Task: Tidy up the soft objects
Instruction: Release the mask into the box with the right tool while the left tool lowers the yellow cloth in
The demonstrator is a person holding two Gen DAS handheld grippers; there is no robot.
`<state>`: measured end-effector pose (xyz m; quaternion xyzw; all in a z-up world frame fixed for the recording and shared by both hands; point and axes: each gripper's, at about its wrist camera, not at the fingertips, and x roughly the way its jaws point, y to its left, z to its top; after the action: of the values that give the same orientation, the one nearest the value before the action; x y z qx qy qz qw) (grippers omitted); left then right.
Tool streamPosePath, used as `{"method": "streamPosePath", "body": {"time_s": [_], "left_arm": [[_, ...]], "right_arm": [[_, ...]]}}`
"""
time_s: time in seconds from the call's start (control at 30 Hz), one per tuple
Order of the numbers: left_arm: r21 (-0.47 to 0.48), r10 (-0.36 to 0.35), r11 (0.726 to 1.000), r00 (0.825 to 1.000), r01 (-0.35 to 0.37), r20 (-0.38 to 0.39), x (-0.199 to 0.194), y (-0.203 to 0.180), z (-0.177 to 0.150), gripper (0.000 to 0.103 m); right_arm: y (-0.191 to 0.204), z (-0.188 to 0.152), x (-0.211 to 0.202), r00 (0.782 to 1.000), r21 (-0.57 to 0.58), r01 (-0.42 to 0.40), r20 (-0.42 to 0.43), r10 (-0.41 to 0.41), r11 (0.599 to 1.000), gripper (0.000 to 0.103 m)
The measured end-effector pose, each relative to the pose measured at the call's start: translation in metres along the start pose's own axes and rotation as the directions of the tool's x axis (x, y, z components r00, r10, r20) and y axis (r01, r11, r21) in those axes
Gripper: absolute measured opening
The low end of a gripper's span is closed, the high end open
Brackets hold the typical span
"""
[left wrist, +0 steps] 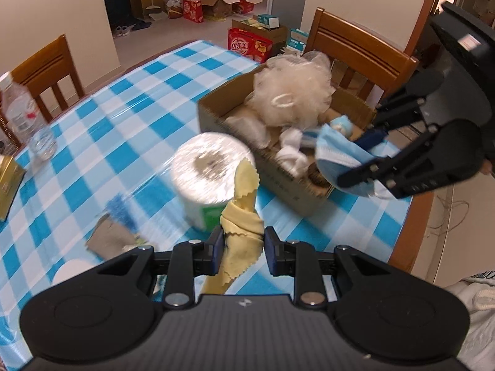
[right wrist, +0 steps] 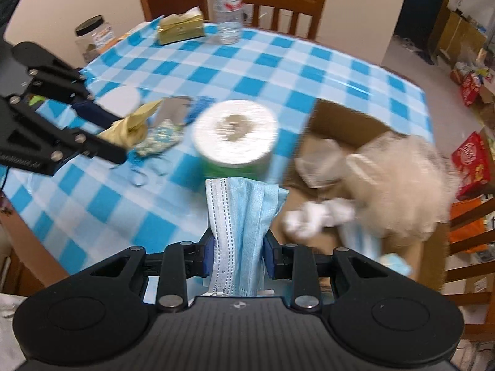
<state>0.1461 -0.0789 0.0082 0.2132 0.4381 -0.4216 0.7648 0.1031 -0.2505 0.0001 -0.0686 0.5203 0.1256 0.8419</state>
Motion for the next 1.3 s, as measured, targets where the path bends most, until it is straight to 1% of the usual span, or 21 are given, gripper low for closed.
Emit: {"method": "streamPosePath", "body": {"time_s": [0.17, 0.23, 0.27, 0.33, 0.37, 0.4, 0.47, 0.57, 0.67, 0.73, 0.83, 0.93, 1.07, 1.3], "left_arm": [[0.008, 0.002, 1.000, 1.000, -0.002, 0.011, 0.015, -0.024, 0.024, 0.026], [0.006, 0.002, 1.000, 1.000, -0.002, 0.017, 0.021, -0.031, 0.033, 0.026], [0.004, 0.002, 1.000, 1.000, -0.002, 0.019, 0.024, -0.034, 0.037, 0.026], [-0.002, 0.002, 1.000, 1.000, -0.002, 0.022, 0.030, -0.038, 0.045, 0.026], [-0.004, 0.004, 1.000, 1.000, -0.003, 0.022, 0.032, -0.041, 0.048, 0.026], [-0.005, 0.005, 1.000, 1.000, -0.005, 0.021, 0.035, -0.043, 0.052, 0.026], [-0.006, 0.005, 1.000, 1.000, -0.005, 0.021, 0.040, -0.046, 0.059, 0.026], [-0.004, 0.007, 1.000, 1.000, -0.007, 0.019, 0.048, -0.050, 0.068, 0.026], [0.002, 0.007, 1.000, 1.000, -0.007, 0.015, 0.055, -0.053, 0.077, 0.026], [0.009, 0.007, 1.000, 1.000, -0.007, 0.013, 0.061, -0.055, 0.084, 0.026], [0.012, 0.006, 1.000, 1.000, -0.006, 0.012, 0.069, -0.057, 0.096, 0.026], [0.012, 0.010, 1.000, 1.000, -0.010, 0.014, 0.079, -0.057, 0.109, 0.026], [-0.007, 0.022, 1.000, 1.000, -0.022, 0.014, 0.095, -0.055, 0.128, 0.026], [-0.047, 0.054, 0.997, 0.999, -0.055, -0.005, 0.125, -0.045, 0.161, 0.026]], "right_arm": [[-0.037, -0.001, 0.003, 0.999, -0.032, 0.043, 0.004, -0.043, 0.999, 0.036], [-0.049, -0.001, 0.006, 0.999, -0.042, 0.049, 0.006, -0.049, 0.998, 0.037], [-0.054, -0.002, 0.008, 0.999, -0.054, 0.053, 0.010, -0.053, 0.997, 0.041], [-0.061, -0.004, 0.009, 0.997, -0.073, 0.071, 0.022, -0.069, 0.995, 0.055], [-0.064, -0.005, 0.011, 0.997, -0.075, 0.073, 0.025, -0.071, 0.995, 0.069], [-0.068, -0.006, 0.011, 0.997, -0.071, 0.067, 0.031, -0.065, 0.995, 0.079], [-0.074, -0.009, 0.011, 0.998, -0.053, 0.049, 0.044, -0.047, 0.997, 0.087], [-0.082, -0.017, 0.010, 0.999, -0.024, 0.018, 0.052, -0.017, 1.000, 0.089], [-0.086, -0.026, 0.009, 0.998, 0.004, 0.014, 0.059, -0.014, 1.000, 0.092], [-0.089, -0.033, 0.008, 0.998, 0.030, 0.009, 0.067, -0.011, 1.000, 0.092], [-0.091, -0.044, 0.004, 0.996, 0.067, 0.019, 0.089, -0.025, 0.998, 0.092], [-0.091, -0.055, 0.001, 0.992, 0.096, 0.029, 0.118, -0.040, 0.995, 0.096], [-0.090, -0.066, -0.001, 0.988, 0.130, 0.036, 0.142, -0.054, 0.991, 0.097], [-0.094, -0.076, -0.007, 0.981, 0.168, 0.041, 0.178, -0.071, 0.985, 0.097]]}}
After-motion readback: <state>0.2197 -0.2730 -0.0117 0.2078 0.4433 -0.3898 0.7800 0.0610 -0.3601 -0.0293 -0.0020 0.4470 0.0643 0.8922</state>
